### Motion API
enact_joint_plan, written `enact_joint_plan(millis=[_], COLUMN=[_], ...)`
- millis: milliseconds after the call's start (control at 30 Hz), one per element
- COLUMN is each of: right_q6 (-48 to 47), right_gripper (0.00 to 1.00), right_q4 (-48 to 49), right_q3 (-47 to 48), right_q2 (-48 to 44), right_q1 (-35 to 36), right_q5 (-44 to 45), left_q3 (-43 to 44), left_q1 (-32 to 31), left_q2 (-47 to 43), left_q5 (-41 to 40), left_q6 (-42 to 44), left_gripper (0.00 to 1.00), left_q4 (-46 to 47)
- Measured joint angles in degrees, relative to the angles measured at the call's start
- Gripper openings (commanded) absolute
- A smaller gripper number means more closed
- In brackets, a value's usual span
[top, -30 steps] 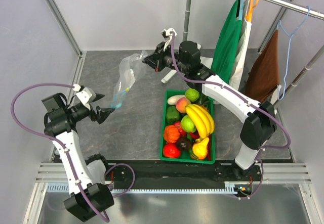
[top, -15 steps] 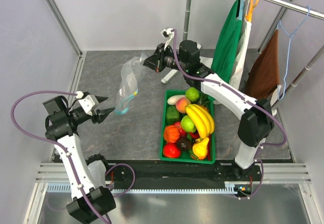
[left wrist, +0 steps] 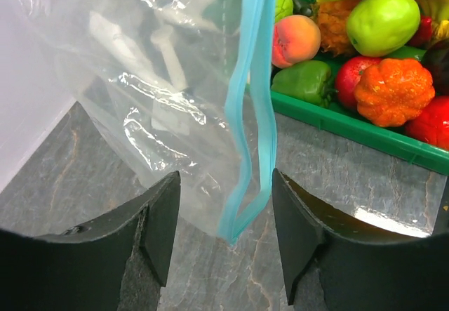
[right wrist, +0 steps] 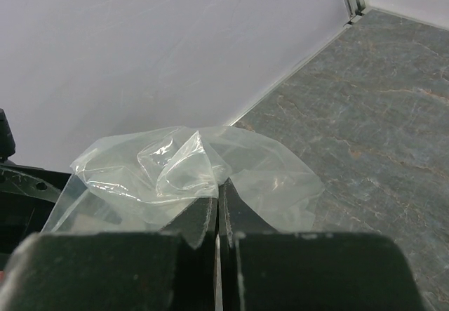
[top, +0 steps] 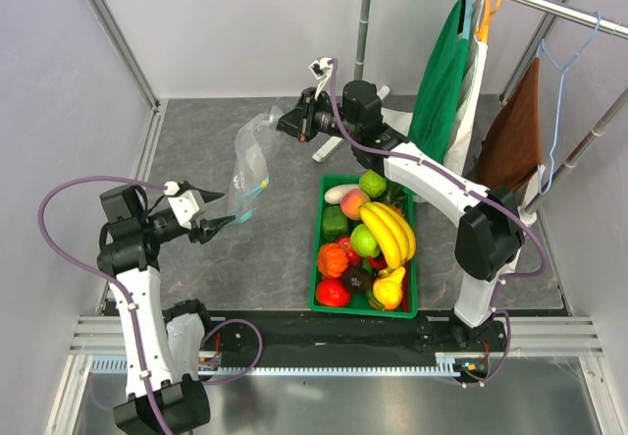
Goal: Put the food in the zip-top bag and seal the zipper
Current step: Pick up the zipper food storage bag at the corner of the board.
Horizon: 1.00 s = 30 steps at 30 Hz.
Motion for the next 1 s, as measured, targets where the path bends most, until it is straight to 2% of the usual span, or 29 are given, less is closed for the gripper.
enact_joint_plan(millis=[233, 400, 533, 700, 800, 867, 900, 1000], right_q6=[0.5, 1.2, 1.7, 1.8, 1.9, 2.0, 2.1, 2.2], right_gripper=[0.00, 0.00, 0.00, 0.00, 0.00, 0.00, 0.00, 0.00], right_q4=[0.4, 0.4, 0.8, 1.2, 1.9, 2.2, 2.3, 3.0], right_q3=[0.0, 0.0, 0.0, 0.0, 0.0, 0.0, 0.0, 0.0], right_q2=[0.0, 0.0, 0.1, 0.3, 0.9, 1.5, 1.7, 2.9], right_q1=[0.2, 0.3, 0.4, 0.9, 1.2, 1.5, 1.6, 2.1], right_q5=[0.0, -0.1, -0.3, -0.6, -0.6, -0.7, -0.8, -0.9], left_q3=[-1.5, -3.5, -5.6, -5.7, -5.8, -5.8, -5.9, -6.1], left_q1=[-3.0, -7.9, -10.7, -11.3, -11.3, -11.3, -11.3, -11.4], left_q2=[0.4, -0.1, -0.7, 0.0, 0.0, 0.0, 0.0, 0.0], left_q5=[-2.9, -6.0, -9.6, -11.9, -12.4, -12.9, -13.1, -14.4], left_q6=[-5.8, -8.1, -12.7, -18.1, -19.7, -20.7, -21.3, -23.2], left_gripper=[0.60, 0.58, 0.48, 0.40, 0.32, 0.08, 0.02, 0.02], left_q4=[6.7, 9.8, 13.9, 19.0, 20.3, 21.2, 21.4, 22.1])
